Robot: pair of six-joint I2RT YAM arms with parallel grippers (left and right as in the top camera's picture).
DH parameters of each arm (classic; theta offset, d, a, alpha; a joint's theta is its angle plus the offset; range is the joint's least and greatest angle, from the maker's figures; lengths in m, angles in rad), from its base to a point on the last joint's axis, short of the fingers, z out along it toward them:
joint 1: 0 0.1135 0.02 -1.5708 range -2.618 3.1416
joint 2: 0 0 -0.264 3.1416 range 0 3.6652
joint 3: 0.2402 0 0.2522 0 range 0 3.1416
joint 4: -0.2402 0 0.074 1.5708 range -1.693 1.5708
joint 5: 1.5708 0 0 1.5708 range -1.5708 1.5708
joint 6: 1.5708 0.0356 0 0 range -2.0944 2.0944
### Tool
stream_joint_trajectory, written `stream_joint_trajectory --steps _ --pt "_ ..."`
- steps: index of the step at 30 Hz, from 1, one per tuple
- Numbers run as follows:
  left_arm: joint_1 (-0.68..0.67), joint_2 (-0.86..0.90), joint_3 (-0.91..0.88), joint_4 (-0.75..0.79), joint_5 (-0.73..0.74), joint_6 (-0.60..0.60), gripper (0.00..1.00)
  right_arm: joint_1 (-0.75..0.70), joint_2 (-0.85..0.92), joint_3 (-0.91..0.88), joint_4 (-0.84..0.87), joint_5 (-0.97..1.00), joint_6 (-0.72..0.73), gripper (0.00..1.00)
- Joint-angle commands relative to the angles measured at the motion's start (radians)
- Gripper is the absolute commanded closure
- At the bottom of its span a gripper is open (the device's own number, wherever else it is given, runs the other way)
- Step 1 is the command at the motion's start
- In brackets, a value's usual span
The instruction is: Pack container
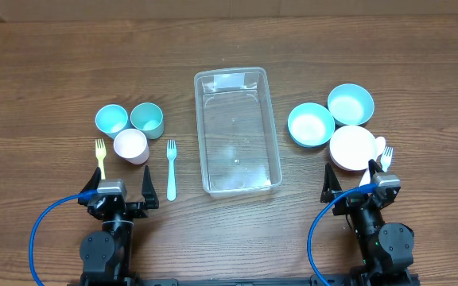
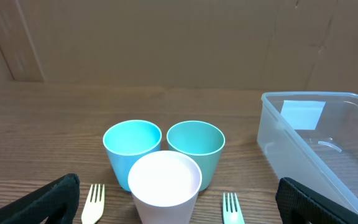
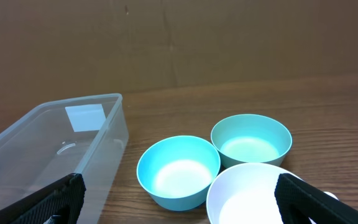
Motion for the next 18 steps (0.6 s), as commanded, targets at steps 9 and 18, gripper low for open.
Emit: stream_joint_trajectory --steps 9,18 --pt "0.006 -0.011 -0.013 0.004 0.011 0.023 0.0 0.005 -0.007 0.001 0.057 -0.019 -0.004 0.0" --pt "0.006 -0.011 -0.013 0.004 0.011 0.023 0.0 0.005 0.342 0.616 -0.347 -0.077 -0.013 0.0"
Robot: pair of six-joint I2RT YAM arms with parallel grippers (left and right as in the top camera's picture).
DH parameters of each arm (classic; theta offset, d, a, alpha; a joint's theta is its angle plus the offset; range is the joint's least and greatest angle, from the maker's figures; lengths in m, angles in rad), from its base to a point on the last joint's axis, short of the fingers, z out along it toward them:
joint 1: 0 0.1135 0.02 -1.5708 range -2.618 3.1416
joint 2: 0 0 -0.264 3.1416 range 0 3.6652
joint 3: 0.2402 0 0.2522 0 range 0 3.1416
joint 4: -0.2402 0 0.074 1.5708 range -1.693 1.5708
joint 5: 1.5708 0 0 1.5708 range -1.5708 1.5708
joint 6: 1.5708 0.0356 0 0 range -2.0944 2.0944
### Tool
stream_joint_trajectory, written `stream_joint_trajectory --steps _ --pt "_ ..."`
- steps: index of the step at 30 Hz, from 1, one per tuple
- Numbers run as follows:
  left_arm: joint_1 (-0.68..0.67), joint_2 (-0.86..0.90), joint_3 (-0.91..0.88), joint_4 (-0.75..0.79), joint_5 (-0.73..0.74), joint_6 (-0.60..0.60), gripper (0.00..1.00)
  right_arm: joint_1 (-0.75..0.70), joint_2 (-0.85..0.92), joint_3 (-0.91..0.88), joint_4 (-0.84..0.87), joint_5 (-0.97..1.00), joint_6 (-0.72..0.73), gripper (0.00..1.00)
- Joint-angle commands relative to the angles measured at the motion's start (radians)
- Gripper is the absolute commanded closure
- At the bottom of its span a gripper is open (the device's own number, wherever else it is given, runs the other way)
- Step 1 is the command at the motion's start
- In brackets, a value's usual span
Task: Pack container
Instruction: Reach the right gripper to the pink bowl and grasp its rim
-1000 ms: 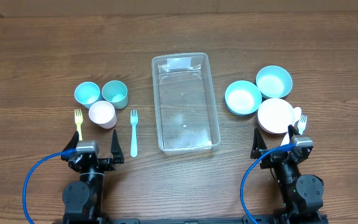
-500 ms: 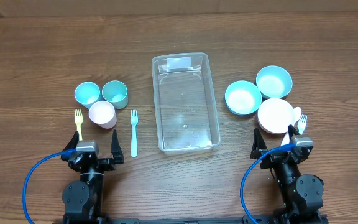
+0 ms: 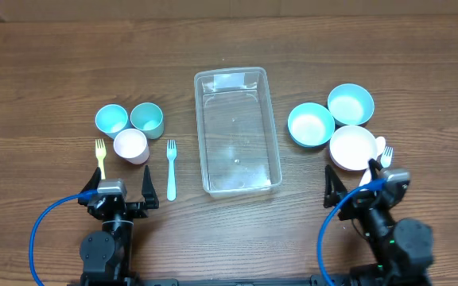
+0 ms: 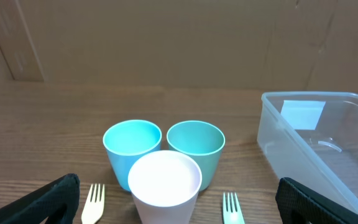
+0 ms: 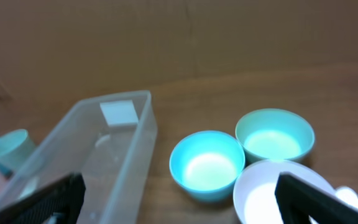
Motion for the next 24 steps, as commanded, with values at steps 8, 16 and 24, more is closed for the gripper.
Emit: stream_joint_trajectory --steps 8,16,24 --pt "0.006 -0.011 -0.013 0.005 0.011 0.023 0.0 0.005 0.932 1.416 -0.982 -0.006 -0.211 0.0" --pt "0.006 -0.01 -0.013 0.005 0.011 0.023 0.0 -0.001 1.073 1.46 -1.057 0.233 -0.084 0.0" --pt "0.006 -0.011 -0.013 0.005 0.011 0.023 0.0 -0.253 1.293 1.288 -0.98 0.295 0.116 0.0"
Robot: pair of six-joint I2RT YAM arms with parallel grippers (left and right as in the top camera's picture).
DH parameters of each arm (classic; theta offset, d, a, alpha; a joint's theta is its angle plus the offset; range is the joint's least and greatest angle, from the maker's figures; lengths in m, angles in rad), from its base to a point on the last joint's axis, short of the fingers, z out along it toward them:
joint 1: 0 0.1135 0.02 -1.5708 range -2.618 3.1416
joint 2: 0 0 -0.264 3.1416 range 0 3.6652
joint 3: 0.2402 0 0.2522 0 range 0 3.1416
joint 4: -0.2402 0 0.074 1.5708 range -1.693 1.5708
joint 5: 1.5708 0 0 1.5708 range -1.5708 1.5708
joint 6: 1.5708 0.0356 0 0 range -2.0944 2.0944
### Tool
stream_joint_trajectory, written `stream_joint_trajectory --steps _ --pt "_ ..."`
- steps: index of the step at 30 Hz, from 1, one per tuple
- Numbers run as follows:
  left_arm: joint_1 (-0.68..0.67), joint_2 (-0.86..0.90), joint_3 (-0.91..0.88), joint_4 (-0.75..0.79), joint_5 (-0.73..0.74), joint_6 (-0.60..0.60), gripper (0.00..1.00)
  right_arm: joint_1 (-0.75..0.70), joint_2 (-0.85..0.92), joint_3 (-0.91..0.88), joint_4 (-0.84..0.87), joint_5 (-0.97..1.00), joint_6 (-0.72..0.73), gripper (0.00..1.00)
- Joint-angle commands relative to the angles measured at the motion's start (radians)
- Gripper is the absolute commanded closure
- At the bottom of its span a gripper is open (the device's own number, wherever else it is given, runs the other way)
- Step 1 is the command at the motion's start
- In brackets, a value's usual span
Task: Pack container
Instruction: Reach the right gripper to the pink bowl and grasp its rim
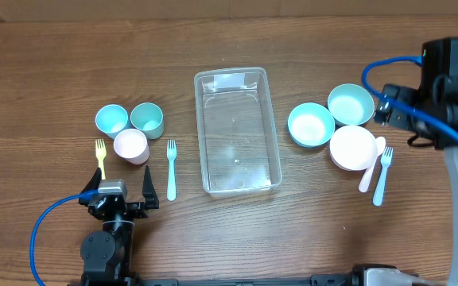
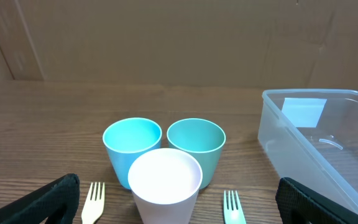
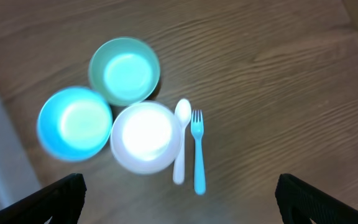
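Note:
The clear plastic container (image 1: 237,131) lies in the middle of the table. To its left stand a blue cup (image 2: 132,149), a teal cup (image 2: 196,146) and a white cup (image 2: 165,186), with a yellow fork (image 2: 93,202) and a light blue fork (image 2: 232,208) beside them. A blue bowl (image 3: 74,123), a teal bowl (image 3: 124,70) and a white bowl (image 3: 145,137) sit on the right, next to a white spoon (image 3: 181,143) and a blue fork (image 3: 198,152). My left gripper (image 2: 179,208) rests open in front of the cups. High above the bowls' right side, my right gripper (image 3: 179,199) is open and holds nothing.
The wooden table (image 1: 54,63) runs out to a cardboard wall (image 2: 166,37) at the back. My right arm (image 1: 452,87) with its blue cable reaches over the table's right edge.
My right gripper has gone from low at the table's front right to high above the right of the bowls, now looking straight down. The spoon and fork there are uncovered. The left arm is unchanged.
Both grippers rested open at the front edge, the left facing the cups and the right facing the bowls. Then the right gripper stood a little higher, seeing more of the container. Now it is high over the bowls. No object has moved.

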Motion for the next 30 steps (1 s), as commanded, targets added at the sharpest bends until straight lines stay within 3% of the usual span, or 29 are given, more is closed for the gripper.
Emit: stream_joint_trajectory --steps 1,7,13,21,30 --pt "0.006 -0.008 -0.005 0.004 0.011 0.019 0.0 -0.119 0.047 -0.117 0.105 -0.13 -0.031 0.0" --pt "0.006 -0.008 -0.005 0.004 0.011 0.019 0.0 -0.27 0.058 -0.421 0.383 -0.394 -0.21 0.01" --pt "0.006 -0.008 -0.005 0.004 0.011 0.019 0.0 -0.267 0.066 -0.676 0.608 -0.427 -0.193 0.04" --pt "0.006 -0.008 -0.005 0.004 0.011 0.019 0.0 -0.267 0.166 -0.755 0.712 -0.446 -0.169 0.05" --pt "0.006 -0.008 -0.005 0.004 0.011 0.019 0.0 -0.267 0.281 -0.755 0.727 -0.467 -0.169 0.52"
